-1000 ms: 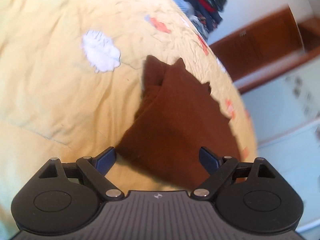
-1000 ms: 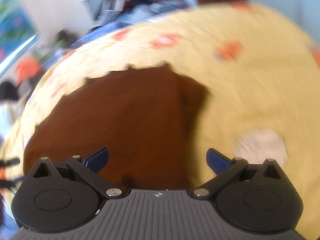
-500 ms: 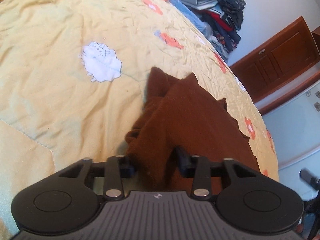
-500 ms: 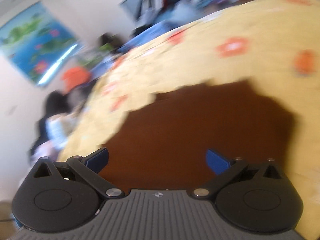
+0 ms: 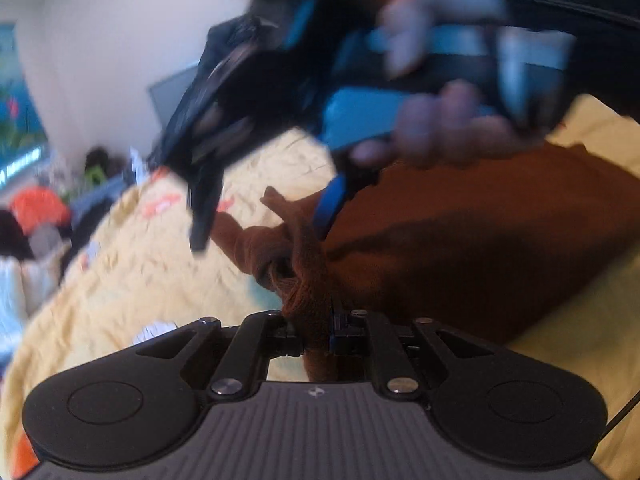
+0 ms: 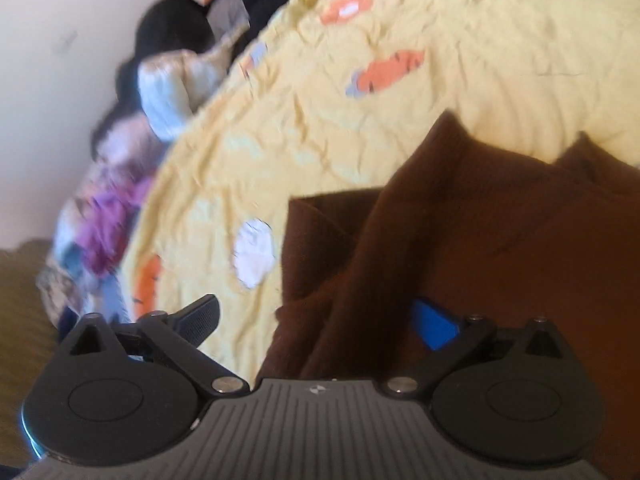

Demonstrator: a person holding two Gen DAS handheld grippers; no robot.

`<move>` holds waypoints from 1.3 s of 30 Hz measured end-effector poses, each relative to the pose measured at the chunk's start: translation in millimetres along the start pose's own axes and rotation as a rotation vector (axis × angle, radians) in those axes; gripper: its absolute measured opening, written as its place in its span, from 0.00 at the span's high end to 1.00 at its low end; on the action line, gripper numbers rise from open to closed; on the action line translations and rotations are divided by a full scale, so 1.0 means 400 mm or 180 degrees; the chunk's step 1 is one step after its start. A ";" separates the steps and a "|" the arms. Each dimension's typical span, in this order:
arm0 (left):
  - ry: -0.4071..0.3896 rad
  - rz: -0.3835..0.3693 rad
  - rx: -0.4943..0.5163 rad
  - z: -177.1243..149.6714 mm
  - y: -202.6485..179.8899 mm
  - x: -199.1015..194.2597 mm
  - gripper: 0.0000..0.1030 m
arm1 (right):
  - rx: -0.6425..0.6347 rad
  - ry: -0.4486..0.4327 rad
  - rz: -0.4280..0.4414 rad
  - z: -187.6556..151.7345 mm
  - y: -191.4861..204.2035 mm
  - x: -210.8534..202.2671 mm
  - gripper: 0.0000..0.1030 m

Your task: Fold small clothes

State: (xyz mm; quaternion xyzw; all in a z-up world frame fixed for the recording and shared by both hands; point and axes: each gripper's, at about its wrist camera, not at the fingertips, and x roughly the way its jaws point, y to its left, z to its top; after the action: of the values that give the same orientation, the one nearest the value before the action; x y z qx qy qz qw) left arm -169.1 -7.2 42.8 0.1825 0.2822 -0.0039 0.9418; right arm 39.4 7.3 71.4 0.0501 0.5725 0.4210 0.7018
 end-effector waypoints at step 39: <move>-0.0745 -0.1189 0.1763 0.134 -0.541 0.002 0.91 | 0.0932 -0.1486 -0.0397 -0.414 -0.656 -0.534 0.85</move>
State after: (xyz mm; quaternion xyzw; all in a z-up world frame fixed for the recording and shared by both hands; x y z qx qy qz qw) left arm -163.8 -227.7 9.7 0.3745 0.1891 -0.2733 0.8656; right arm 41.4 -367.6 33.0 0.2113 0.4521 0.2669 0.8245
